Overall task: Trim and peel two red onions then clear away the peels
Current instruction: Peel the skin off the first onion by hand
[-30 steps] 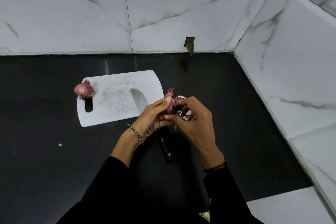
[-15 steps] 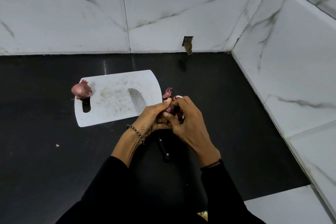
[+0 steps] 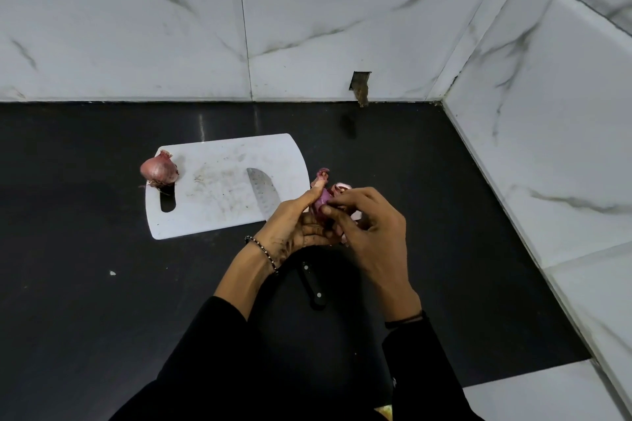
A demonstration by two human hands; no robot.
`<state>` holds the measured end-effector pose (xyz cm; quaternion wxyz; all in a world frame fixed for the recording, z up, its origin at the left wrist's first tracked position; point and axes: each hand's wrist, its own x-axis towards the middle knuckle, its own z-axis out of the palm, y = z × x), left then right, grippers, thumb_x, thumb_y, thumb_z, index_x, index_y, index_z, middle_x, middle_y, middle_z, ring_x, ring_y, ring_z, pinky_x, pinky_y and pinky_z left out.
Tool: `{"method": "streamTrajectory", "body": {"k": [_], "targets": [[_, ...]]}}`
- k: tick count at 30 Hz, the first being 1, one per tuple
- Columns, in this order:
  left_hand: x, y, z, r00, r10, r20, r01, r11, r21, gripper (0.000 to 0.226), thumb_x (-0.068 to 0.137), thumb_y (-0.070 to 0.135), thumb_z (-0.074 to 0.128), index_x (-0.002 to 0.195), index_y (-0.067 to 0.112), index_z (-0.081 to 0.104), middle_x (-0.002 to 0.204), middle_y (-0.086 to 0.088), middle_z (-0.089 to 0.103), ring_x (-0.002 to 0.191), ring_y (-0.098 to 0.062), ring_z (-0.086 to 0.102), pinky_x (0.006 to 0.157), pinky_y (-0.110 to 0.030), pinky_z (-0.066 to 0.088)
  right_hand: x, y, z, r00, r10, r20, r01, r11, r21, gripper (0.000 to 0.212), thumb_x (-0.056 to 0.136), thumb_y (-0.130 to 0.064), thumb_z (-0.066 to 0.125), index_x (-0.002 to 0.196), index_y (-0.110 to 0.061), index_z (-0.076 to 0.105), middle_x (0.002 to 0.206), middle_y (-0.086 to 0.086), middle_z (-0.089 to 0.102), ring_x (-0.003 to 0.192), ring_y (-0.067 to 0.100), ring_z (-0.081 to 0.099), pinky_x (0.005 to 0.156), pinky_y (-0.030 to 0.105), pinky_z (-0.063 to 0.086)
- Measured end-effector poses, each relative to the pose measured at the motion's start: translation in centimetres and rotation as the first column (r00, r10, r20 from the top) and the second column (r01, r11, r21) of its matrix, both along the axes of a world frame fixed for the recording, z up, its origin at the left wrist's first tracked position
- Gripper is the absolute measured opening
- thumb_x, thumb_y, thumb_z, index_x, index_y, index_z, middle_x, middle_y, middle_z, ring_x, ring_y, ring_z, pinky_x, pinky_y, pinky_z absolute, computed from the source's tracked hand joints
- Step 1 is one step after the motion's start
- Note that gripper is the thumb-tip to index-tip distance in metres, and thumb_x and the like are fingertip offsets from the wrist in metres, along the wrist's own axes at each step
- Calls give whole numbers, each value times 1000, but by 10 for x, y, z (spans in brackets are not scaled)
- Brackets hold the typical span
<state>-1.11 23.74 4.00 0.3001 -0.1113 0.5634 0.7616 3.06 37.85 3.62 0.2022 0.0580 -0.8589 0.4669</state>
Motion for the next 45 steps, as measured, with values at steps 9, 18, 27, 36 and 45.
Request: {"method": "streamTrajectory", "body": {"k": [9,18,27,36,45], "targets": [[2,-3,0,999,0,38,2,999,-40,52,86,58,60,99,9,71,74,-14,71,66,-24,70,75,-46,60,2,-6,5,997,0,81,-3,1000,30,7,91,-10,72,96,-12,69,95,-8,67,89,1,60,72,7,44],[0,-13,-2,998,-58,6,58,997,-43,46,86,57,61,105,17,72,87,-13,75,87,-30,74,87,-47,58,6,-8,6,959,19,281,31,984,-174,8,95,-23,68,104,-24,67,102,-13,68,95,0,66,80,17,54],[0,-13,-3,996,54,-72,-55,998,-15,40,86,31,72,106,-3,72,97,-18,75,93,-29,74,82,-33,60,8,-10,6,918,33,395,145,899,-413,12,96,-27,67,105,-19,68,99,-2,72,92,18,72,75,43,63],[0,-14,-3,990,120,-76,-119,993,22,39,89,31,71,111,-1,69,99,-21,74,89,-32,73,77,-34,61,5,-17,12,885,169,434,242,629,-739,16,97,-14,63,110,-6,67,97,7,76,90,18,73,88,35,59],[1,-12,-4,993,115,4,-114,984,137,23,92,30,63,98,8,69,82,-10,76,75,-22,72,69,-31,61,1,-13,14,871,251,423,351,285,-892,18,93,-8,65,109,0,67,101,15,72,87,18,70,81,28,59]]}}
